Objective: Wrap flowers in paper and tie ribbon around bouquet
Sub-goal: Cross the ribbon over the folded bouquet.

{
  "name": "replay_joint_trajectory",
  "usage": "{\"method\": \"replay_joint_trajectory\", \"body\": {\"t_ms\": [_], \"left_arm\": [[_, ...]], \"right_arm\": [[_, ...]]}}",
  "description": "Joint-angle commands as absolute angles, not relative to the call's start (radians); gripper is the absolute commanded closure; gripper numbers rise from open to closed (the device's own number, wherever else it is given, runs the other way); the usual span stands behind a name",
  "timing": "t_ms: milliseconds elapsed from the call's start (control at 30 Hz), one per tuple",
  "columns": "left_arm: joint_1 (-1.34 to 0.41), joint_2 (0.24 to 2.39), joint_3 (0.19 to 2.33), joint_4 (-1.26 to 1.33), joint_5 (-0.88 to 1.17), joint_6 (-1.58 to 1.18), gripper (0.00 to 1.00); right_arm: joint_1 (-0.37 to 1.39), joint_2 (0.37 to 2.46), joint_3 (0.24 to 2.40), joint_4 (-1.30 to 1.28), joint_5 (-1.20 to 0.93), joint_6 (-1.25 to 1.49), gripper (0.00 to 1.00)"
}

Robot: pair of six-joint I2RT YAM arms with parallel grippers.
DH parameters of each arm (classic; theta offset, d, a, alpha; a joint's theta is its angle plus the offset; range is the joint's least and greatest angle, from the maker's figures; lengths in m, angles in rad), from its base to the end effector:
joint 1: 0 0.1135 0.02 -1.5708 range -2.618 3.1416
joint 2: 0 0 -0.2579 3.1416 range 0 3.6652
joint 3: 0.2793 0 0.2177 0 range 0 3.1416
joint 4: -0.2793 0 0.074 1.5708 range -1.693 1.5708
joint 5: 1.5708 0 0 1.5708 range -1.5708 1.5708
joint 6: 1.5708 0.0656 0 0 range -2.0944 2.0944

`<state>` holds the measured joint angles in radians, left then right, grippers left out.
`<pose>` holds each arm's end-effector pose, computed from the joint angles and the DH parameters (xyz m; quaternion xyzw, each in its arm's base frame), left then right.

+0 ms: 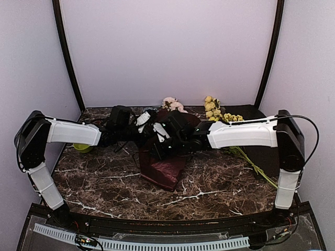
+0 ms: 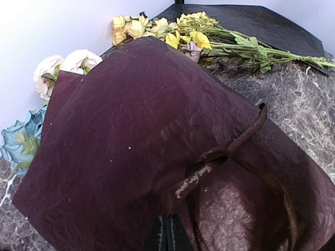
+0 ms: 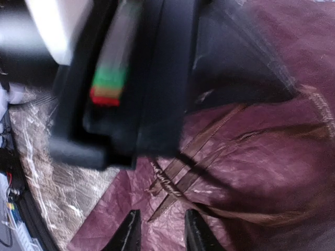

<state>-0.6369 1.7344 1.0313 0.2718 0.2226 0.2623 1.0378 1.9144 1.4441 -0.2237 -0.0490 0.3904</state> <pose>0.3015 -0.2411 0.2207 0.4177 0.7276 -0.1917 0.5093 0.2146 0.3702 0.2258 -0.2978 0.8548 0.2947 0.3062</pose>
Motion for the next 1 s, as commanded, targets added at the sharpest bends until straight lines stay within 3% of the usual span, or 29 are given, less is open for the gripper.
{"method": "replay_joint_trajectory", "body": {"t_ms": [0, 100, 267, 467, 967], "left_arm": [[-0.630, 1.730, 1.014, 0.293, 0.228, 0.247, 1.00], [-0.630, 1.726, 1.012, 0.292, 0.226, 0.252, 1.00], [-0.630, 1.723, 1.013, 0.295, 0.241, 0.250, 1.00], [-0.629, 1.722, 1.015, 0.292, 0.245, 0.252, 1.00], [-0.629, 1.731, 1.025, 0.289, 0.244, 0.262, 1.00]], "right_arm": [[1.117, 1.961, 1.527, -0.257, 0.098, 0.341, 0.72], [1.136, 1.988, 1.546, -0.283, 0.170, 0.360, 0.74], [1.158, 2.046, 1.623, -0.356, 0.279, 0.370, 0.63], [1.168, 2.104, 1.683, -0.444, 0.374, 0.361, 0.72], [1.169, 2.131, 1.674, -0.451, 0.383, 0.345, 0.67]]}}
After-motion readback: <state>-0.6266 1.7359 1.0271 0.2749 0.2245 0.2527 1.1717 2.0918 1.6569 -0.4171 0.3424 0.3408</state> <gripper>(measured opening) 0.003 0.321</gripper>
